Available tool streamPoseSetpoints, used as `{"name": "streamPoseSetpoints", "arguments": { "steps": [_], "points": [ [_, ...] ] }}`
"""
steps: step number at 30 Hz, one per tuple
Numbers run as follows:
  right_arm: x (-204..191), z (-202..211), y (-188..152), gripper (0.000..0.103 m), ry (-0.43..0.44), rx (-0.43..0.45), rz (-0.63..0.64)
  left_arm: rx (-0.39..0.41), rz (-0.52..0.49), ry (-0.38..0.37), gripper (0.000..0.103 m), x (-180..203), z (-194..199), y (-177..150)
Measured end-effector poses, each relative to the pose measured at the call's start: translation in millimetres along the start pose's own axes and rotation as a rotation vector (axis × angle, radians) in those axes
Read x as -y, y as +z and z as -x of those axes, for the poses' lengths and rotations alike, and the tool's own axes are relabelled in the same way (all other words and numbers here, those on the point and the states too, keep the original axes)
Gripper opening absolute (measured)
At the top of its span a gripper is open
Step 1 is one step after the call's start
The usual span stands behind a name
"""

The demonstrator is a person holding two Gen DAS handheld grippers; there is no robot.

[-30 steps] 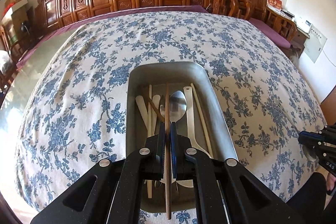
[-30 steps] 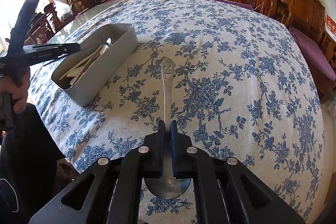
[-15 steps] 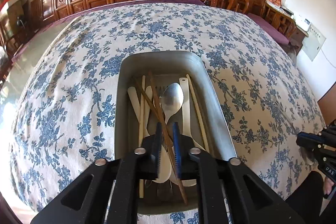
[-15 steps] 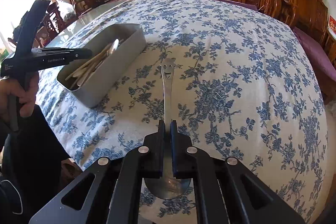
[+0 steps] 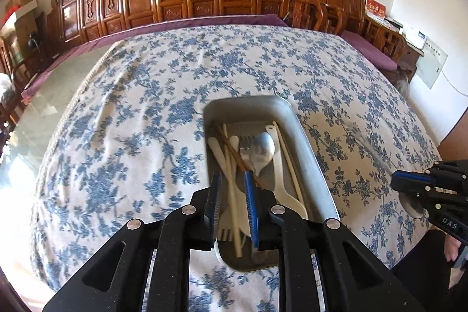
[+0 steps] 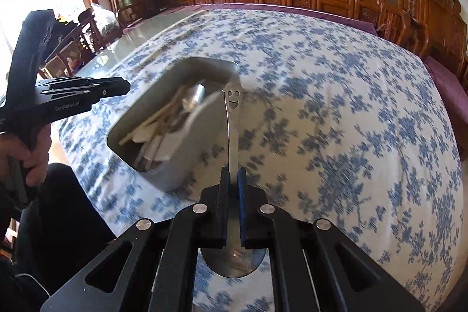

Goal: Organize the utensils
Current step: 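Carry the bamboo chopstick into the tray and open the left tool while the right tool holds the spoon, then lower the smiley-face spoon into the tray and open the right tool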

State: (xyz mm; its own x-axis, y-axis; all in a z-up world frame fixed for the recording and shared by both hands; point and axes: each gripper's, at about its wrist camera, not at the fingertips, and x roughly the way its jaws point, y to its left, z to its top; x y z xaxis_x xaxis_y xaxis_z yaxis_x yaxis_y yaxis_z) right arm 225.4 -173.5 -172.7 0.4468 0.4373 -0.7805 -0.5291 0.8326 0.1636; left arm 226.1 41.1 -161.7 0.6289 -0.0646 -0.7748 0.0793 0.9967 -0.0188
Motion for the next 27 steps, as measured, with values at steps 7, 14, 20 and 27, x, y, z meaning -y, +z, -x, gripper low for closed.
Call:
{"name": "streamPoseSetpoints", "arguments": {
  "steps": [7,14,20,27],
  "points": [
    [-29.8,-8.5,22.4,0.007,0.025,0.010,0.023,0.016,0.011,0.009,0.022,-21.3,14.4,0.4],
    [-49.4,-20.7,42.1,0.007,0.053,0.016,0.012,0.012,0.011,0.008,0.056,-31.1,22.4,-3.4],
    [-60.3,-33.0,56.8,0.007,0.066,0.014,0.001,0.028,0.025,0.004,0.084,-42.0,29.9,-6.5],
    [-70.3,-53.2,70.1,0.007,0.080,0.000,-0.032,0.017,0.050,0.022,0.087,-59.1,27.6,-14.6]
  ]
}}
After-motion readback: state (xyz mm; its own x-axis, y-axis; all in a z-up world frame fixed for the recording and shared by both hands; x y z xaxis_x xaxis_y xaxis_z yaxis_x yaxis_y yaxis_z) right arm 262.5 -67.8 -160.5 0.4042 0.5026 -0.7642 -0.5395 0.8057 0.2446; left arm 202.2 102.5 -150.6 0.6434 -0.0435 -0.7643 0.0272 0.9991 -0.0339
